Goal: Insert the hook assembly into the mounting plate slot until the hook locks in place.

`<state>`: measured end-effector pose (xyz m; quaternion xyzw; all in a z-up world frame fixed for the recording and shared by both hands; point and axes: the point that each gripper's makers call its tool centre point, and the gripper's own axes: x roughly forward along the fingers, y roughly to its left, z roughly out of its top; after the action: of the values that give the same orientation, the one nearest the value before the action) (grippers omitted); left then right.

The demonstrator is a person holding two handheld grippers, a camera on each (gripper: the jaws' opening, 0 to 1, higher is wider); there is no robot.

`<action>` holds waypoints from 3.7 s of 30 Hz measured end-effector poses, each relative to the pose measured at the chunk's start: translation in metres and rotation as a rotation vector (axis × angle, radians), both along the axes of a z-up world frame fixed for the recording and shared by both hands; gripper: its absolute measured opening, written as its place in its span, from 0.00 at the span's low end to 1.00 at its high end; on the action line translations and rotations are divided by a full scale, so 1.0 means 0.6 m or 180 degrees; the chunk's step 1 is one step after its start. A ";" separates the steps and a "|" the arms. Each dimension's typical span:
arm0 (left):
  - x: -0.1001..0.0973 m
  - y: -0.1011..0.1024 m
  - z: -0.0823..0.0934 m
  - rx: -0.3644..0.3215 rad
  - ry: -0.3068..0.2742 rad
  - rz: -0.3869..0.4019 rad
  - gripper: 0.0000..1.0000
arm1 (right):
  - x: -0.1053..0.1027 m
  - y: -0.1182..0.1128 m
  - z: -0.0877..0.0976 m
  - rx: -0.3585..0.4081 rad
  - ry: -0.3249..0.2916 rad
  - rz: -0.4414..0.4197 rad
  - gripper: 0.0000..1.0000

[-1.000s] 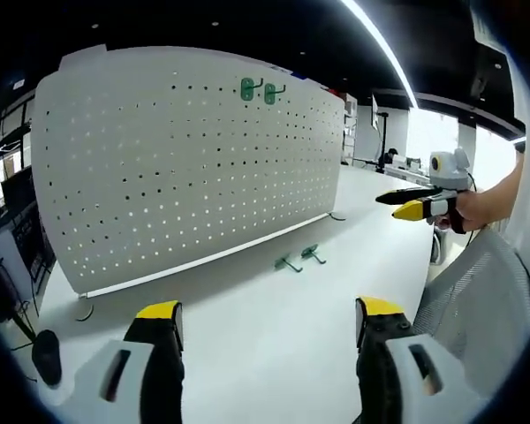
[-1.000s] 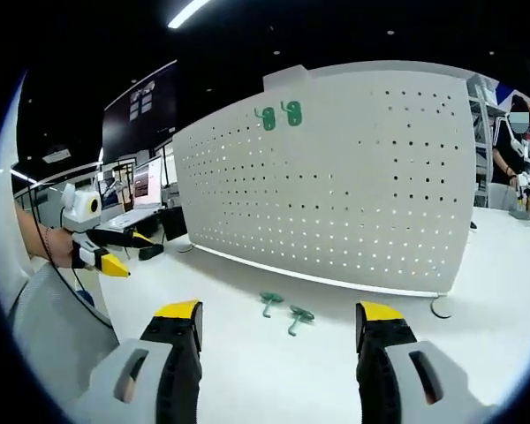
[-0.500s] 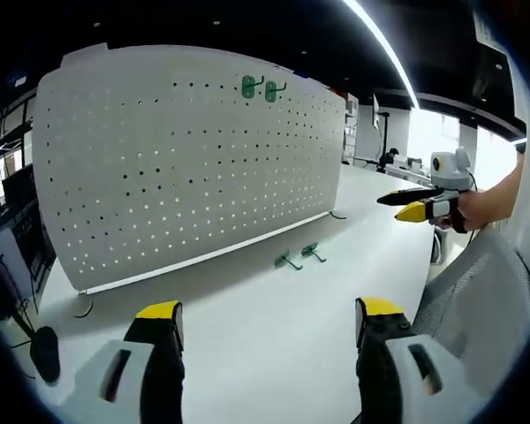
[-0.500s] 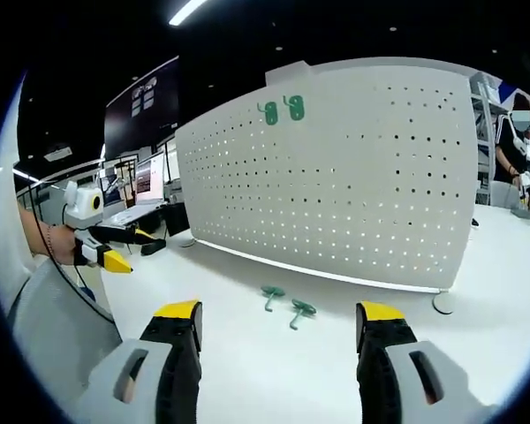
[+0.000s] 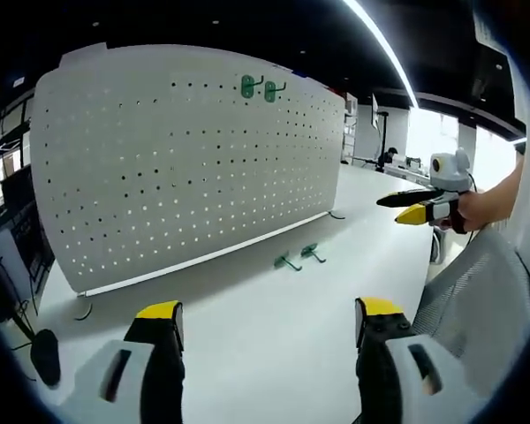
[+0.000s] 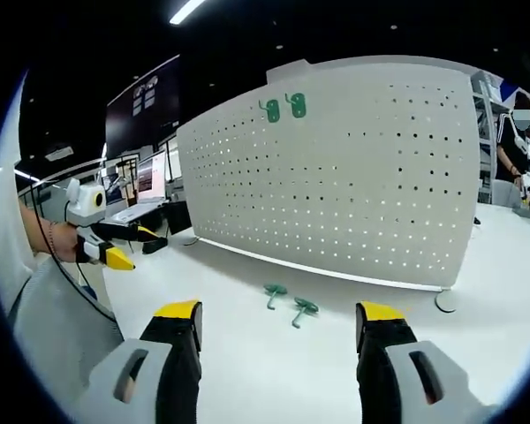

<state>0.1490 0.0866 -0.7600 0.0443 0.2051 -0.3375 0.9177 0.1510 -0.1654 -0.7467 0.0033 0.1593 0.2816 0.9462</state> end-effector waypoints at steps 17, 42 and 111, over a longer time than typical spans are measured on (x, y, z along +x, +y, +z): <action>0.010 -0.020 -0.008 0.0144 0.0045 -0.0234 0.81 | -0.001 -0.002 -0.005 0.0023 0.0039 -0.0002 0.69; 0.026 -0.079 -0.020 0.0581 0.0084 -0.0924 0.84 | -0.002 0.001 -0.010 0.0034 0.0066 0.0038 0.68; 0.104 -0.188 -0.082 0.1608 0.0462 -0.2157 0.83 | -0.007 0.005 -0.026 -0.0067 0.0166 0.0115 0.69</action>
<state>0.2112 -0.0264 -0.8091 0.3086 0.3191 -0.5614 0.6984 0.1466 -0.1622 -0.7624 -0.0021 0.1870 0.2968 0.9365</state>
